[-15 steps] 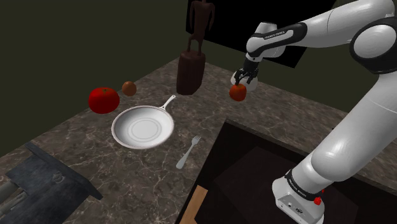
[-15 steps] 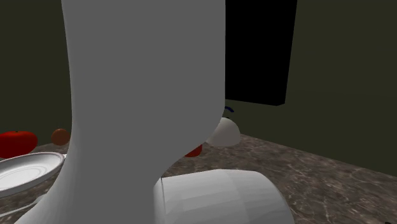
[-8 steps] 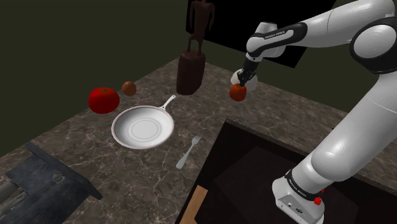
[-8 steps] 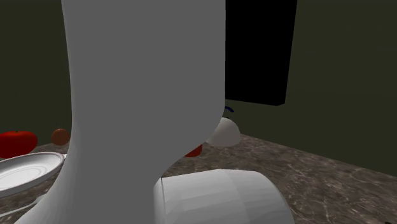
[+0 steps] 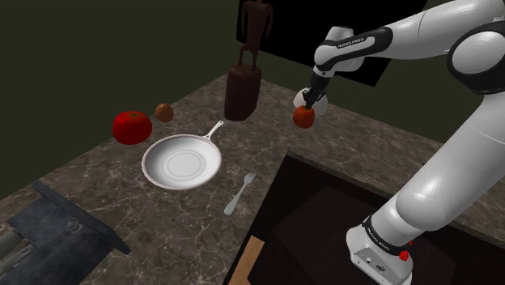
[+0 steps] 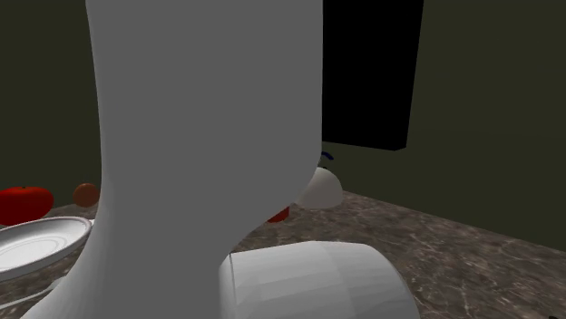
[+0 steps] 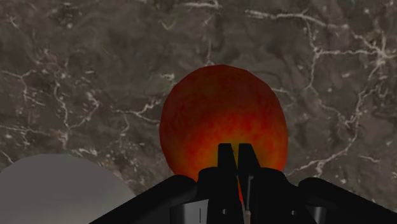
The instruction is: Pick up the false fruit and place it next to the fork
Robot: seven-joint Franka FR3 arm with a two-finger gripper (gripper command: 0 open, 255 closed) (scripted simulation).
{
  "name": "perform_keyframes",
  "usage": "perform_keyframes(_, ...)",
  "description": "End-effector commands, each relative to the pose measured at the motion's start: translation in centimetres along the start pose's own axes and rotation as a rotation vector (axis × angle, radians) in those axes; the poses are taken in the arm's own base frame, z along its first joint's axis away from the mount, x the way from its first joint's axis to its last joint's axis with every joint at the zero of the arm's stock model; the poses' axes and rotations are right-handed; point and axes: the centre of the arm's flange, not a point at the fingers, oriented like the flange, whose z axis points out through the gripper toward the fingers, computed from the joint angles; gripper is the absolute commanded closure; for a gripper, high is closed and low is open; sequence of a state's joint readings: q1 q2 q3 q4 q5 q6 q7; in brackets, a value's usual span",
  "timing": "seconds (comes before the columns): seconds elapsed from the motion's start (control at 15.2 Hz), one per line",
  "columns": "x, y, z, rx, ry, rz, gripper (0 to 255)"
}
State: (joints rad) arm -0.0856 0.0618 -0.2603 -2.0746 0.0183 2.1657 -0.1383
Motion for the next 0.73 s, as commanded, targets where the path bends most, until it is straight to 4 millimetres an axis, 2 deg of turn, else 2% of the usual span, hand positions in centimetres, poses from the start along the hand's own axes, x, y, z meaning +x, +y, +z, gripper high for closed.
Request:
perform_keyframes(0.0, 0.1, 0.0, -0.9, 0.0, 0.0, 0.0, 255)
perform_keyframes(0.66, 0.3, 0.0, -6.2, 0.0, 0.0, 0.0, 255)
